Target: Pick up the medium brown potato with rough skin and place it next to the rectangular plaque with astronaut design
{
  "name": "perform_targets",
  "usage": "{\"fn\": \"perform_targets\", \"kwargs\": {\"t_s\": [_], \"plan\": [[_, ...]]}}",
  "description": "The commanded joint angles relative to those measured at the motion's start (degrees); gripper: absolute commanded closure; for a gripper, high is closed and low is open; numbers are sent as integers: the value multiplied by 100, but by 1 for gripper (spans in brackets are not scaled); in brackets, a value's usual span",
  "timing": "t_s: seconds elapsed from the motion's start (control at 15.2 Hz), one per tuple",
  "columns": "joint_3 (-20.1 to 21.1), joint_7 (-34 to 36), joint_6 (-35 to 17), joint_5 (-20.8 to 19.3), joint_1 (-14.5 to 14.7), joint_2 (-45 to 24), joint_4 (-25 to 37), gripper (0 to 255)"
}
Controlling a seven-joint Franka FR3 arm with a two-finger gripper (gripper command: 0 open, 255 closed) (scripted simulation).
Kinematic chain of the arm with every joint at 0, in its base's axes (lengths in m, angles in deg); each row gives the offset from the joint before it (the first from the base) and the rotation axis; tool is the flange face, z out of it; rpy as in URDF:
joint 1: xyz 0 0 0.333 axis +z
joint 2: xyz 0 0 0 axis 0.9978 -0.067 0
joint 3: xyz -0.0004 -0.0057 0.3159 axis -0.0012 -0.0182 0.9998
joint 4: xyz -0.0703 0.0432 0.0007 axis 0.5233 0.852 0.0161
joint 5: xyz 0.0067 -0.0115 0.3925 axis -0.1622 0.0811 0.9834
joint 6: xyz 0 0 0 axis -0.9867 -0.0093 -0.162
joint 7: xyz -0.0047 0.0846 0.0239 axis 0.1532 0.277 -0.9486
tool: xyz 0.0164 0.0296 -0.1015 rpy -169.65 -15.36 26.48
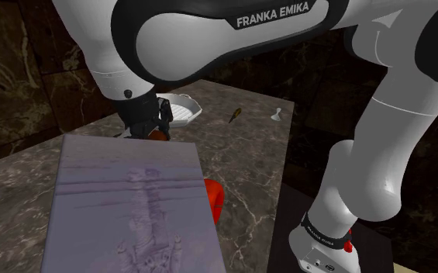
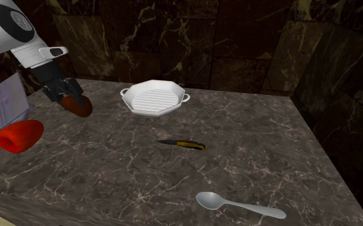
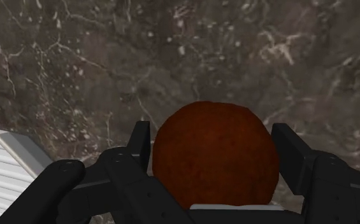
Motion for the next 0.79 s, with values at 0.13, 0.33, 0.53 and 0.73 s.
{"fn": "perform_targets", "kwargs": {"t_s": [0.13, 0.33, 0.53, 0.73], "plan": [[-7, -6, -4, 1, -7, -38, -21, 0], [-9, -10, -2, 0, -9, -40, -18, 0], [46, 8, 392, -4, 50, -115, 427, 0], [93, 24, 757, -33, 106, -223, 874, 0]]}}
